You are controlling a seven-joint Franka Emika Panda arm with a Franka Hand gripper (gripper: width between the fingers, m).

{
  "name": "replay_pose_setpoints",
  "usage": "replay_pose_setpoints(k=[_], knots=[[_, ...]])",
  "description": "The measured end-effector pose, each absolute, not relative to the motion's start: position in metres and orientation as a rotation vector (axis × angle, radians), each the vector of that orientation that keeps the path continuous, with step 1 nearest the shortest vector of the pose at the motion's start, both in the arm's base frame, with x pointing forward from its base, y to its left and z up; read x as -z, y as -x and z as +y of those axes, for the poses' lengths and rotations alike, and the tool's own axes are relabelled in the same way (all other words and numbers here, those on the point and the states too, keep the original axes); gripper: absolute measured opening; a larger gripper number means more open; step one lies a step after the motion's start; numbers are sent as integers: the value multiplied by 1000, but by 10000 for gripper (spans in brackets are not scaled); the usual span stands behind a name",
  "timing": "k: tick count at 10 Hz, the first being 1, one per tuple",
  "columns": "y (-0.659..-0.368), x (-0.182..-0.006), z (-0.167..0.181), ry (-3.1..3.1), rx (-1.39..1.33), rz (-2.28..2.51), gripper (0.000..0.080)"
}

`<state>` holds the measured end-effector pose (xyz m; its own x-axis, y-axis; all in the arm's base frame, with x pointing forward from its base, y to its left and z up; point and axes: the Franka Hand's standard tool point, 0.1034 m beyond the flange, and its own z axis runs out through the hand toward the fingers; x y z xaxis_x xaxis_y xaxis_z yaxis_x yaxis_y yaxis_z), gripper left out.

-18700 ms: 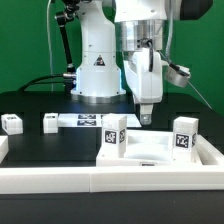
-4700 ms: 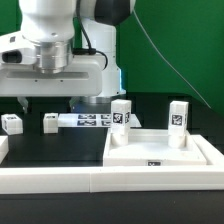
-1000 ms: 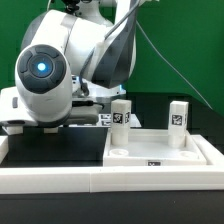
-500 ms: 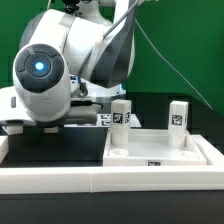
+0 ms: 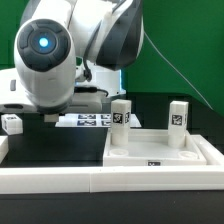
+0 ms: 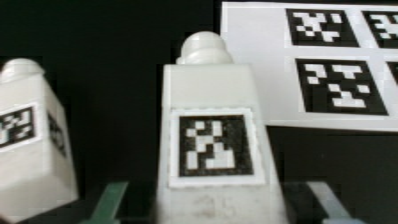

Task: Assemble square table

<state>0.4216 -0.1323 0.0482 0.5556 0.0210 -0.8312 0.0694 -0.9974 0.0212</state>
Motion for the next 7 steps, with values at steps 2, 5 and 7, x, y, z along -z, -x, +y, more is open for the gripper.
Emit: replay_pose_setpoints(k=[2,5,7], knots=[[-423,-45,-134,-2735,1429,83,290],[-439,-51,-131,-2822,1218,105,290],[-460,-76,-123,-2866,1101,98,290]])
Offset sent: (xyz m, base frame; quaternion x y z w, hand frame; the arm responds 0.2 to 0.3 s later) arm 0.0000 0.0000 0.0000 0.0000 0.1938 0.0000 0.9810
